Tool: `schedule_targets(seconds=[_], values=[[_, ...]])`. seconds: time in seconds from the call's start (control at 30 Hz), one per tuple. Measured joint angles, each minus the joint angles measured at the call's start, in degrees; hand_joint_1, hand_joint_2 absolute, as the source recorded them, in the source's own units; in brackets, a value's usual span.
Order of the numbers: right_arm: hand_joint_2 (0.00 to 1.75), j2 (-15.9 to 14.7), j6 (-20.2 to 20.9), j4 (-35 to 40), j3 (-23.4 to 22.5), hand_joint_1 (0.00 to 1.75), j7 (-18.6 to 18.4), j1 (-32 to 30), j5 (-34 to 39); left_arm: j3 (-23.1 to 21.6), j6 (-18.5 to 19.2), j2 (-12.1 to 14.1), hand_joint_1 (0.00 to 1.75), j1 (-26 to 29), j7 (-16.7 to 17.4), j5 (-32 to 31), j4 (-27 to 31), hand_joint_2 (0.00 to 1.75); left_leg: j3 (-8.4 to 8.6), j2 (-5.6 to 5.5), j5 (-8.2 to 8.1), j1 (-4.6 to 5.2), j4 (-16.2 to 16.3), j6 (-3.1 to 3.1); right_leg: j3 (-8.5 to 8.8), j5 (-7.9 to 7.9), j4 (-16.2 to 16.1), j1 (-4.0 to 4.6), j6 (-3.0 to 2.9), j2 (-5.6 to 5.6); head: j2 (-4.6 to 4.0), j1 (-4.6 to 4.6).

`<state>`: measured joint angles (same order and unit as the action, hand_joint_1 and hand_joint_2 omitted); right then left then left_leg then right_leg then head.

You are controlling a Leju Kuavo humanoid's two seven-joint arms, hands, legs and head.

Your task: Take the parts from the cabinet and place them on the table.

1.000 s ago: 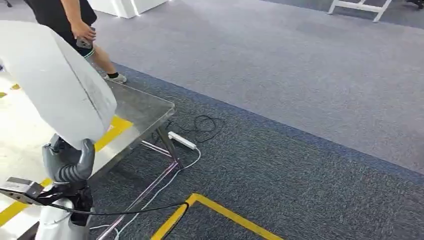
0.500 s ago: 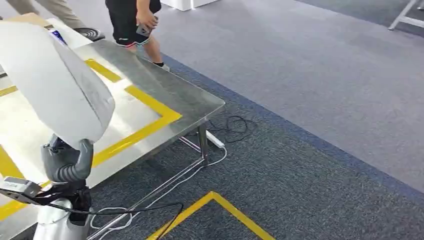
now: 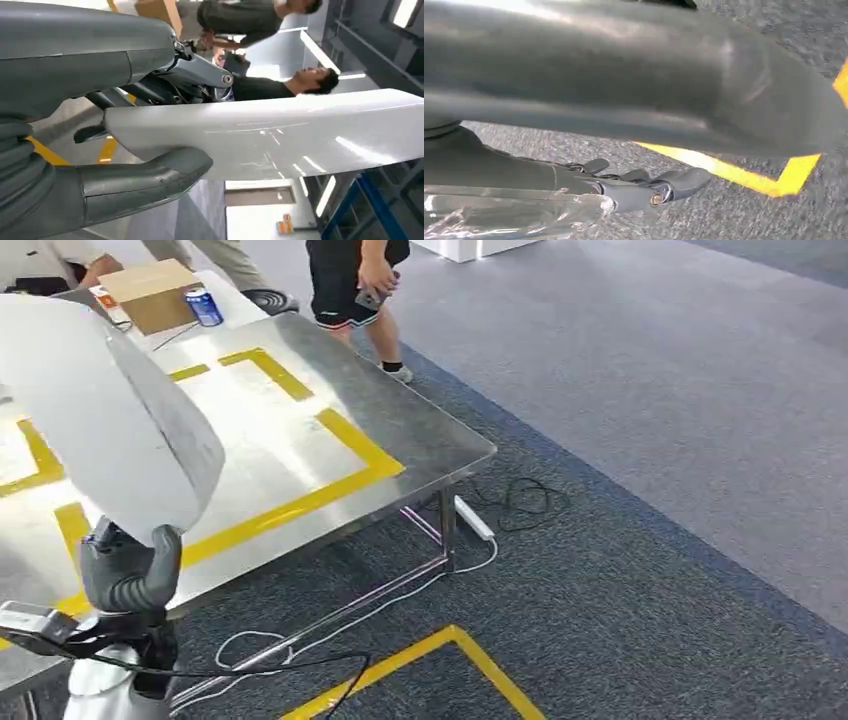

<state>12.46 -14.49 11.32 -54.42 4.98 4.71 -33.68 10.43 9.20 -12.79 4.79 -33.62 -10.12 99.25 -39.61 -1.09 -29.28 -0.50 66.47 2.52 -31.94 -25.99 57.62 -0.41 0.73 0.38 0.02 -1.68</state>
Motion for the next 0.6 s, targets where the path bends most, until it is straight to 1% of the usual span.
schedule_targets(seconds=[0.03,0.07,0.1,0.13,0.17,0.2,0.23,0.27,0.3,0.33,0.37,0.4,0.43,0.47,0.5,0.53,0.57,0.6], values=[[0.0,0.0,0.0,0.0,-0.02,0.0,0.0,-0.09,0.0,0.0,0.13,0.0,1.75,0.07,0.0,-0.02,0.0,1.75,-2.07,0.26,-1.81,0.0,4.47,0.05,-0.06,-0.04,0.0,0.09,-0.06,-0.88,0.0,-0.04],[0.0,0.0,0.02,0.02,-0.02,0.0,0.0,-0.11,0.0,0.02,0.17,0.02,1.75,0.16,0.0,-0.04,-0.04,1.75,-3.45,0.3,-2.62,0.0,7.44,0.08,-0.11,-0.05,0.01,0.17,-0.08,-1.77,0.0,0.02],[0.0,0.0,0.02,0.0,-0.02,0.0,0.0,-0.09,-0.02,0.04,0.26,0.02,1.75,0.24,0.0,-0.04,-0.04,1.75,-3.52,0.31,-2.09,0.0,7.72,0.06,-0.1,-0.08,0.02,0.22,-0.13,-2.54,0.0,-0.04],[0.0,0.04,0.04,0.02,-0.02,0.0,0.0,-0.03,-0.02,0.09,0.26,0.09,1.75,0.26,0.0,-0.07,-0.04,1.75,-2.29,0.36,-0.38,0.01,5.63,-0.05,-0.06,-0.11,0.02,0.26,-0.1,-3.37,0.0,0.0],[0.0,0.09,0.04,0.0,-0.02,0.0,0.0,0.05,-0.02,0.11,0.28,0.09,1.75,0.26,0.0,-0.07,-0.04,1.75,0.3,0.71,2.09,0.06,1.1,-0.24,0.06,-0.17,0.02,0.28,-0.04,-4.15,0.0,-0.02],[0.0,0.13,0.04,0.02,-0.02,0.0,0.0,0.11,-0.02,0.13,0.28,0.09,1.75,0.25,0.0,-0.07,-0.04,1.75,3.23,1.91,4.19,0.2,-3.94,-0.48,0.23,-0.28,0.02,0.28,0.08,-4.81,0.0,-0.02],[0.0,0.2,0.04,0.02,-0.02,0.0,0.0,0.15,-0.02,0.15,0.31,0.09,1.75,0.19,0.0,-0.07,-0.04,1.75,5.96,5.47,5.22,0.55,-8.19,-0.84,0.49,-0.41,0.02,0.45,0.3,-5.32,0.0,-0.07],[0.0,0.2,0.07,0.0,-0.02,0.0,0.02,0.11,-0.02,0.13,0.33,0.09,1.75,-0.09,0.0,-0.07,-0.04,1.75,6.66,6.25,4.54,1.04,-10.44,-0.99,0.3,-0.84,0.54,0.97,0.73,-5.83,0.0,-0.22],[0.0,0.22,0.07,0.0,-0.02,0.0,0.02,0.12,-0.02,0.11,0.37,0.09,1.75,-0.11,0.0,-0.09,-0.04,1.75,6.28,5.44,4.68,0.92,-9.93,-1.47,0.37,-0.77,0.22,1.01,0.94,-6.51,0.0,0.09],[0.0,0.22,0.07,0.0,-0.02,0.0,0.0,0.15,-0.02,0.22,0.39,0.17,1.75,-0.01,-0.02,-0.07,-0.04,1.75,6.11,4.7,4.6,0.99,-9.93,-1.67,0.57,-0.88,0.11,0.98,1.19,-7.23,0.0,-0.07],[0.0,0.22,0.04,0.0,-0.02,0.0,-0.09,0.18,0.0,0.33,0.39,0.2,1.75,0.19,-0.02,-0.07,-0.04,1.75,6.0,3.8,4.63,1.05,-9.94,-1.94,0.89,-0.94,-0.06,0.96,1.45,-8.03,0.0,0.09],[0.0,0.24,0.0,0.02,-0.02,0.0,-0.17,0.25,0.0,0.39,0.39,0.24,1.75,0.28,-0.02,-0.07,-0.04,1.75,6.25,2.97,4.94,0.64,-10.23,-2.38,0.98,-1.26,0.07,0.84,1.93,-8.15,0.0,-0.11],[0.0,0.24,0.0,0.02,-0.02,0.0,-0.17,0.32,0.0,0.44,0.42,0.24,1.75,0.26,-0.04,-0.07,-0.04,1.75,6.27,2.47,5.0,0.37,-10.27,-2.56,0.6,-2.09,1.22,0.65,2.47,-4.59,0.0,0.29],[0.0,0.28,0.02,0.0,-0.02,0.0,-0.13,0.32,0.02,0.46,0.46,0.22,1.75,0.12,-0.02,-0.07,-0.04,1.75,6.26,1.95,5.09,0.27,-10.27,-2.84,-0.68,-4.0,4.15,0.48,2.62,-2.21,0.0,0.5],[0.0,0.28,0.07,0.0,-0.02,0.0,-0.02,0.24,0.04,0.39,0.57,0.13,1.75,0.0,-0.02,-0.07,-0.04,1.75,6.22,1.17,5.13,0.25,-10.27,-3.04,-2.92,-6.41,9.01,0.42,2.75,-1.11,0.0,0.63],[0.0,0.28,0.11,0.0,-0.02,0.0,0.19,0.18,0.06,0.39,0.78,0.15,1.75,0.0,0.02,-0.11,-0.04,1.75,6.16,0.42,5.13,0.26,-10.25,-3.11,-5.43,-8.55,14.17,0.41,2.84,-0.71,0.0,0.66],[0.0,0.28,0.11,0.0,-0.04,0.0,0.42,0.1,0.07,0.39,0.92,0.17,1.75,0.06,0.19,-0.2,-0.04,1.75,6.16,-0.37,5.13,0.28,-10.25,-3.11,-7.38,-9.56,17.83,0.43,2.86,-0.64,0.0,0.66],[0.0,0.28,0.11,0.0,-0.09,0.0,0.53,0.05,0.07,0.42,0.96,0.17,1.75,0.06,0.44,-0.22,-0.04,1.75,6.18,-1.19,5.13,0.28,-10.23,-3.11,-8.1,-9.19,18.73,0.42,2.77,-0.62,0.0,0.66]])
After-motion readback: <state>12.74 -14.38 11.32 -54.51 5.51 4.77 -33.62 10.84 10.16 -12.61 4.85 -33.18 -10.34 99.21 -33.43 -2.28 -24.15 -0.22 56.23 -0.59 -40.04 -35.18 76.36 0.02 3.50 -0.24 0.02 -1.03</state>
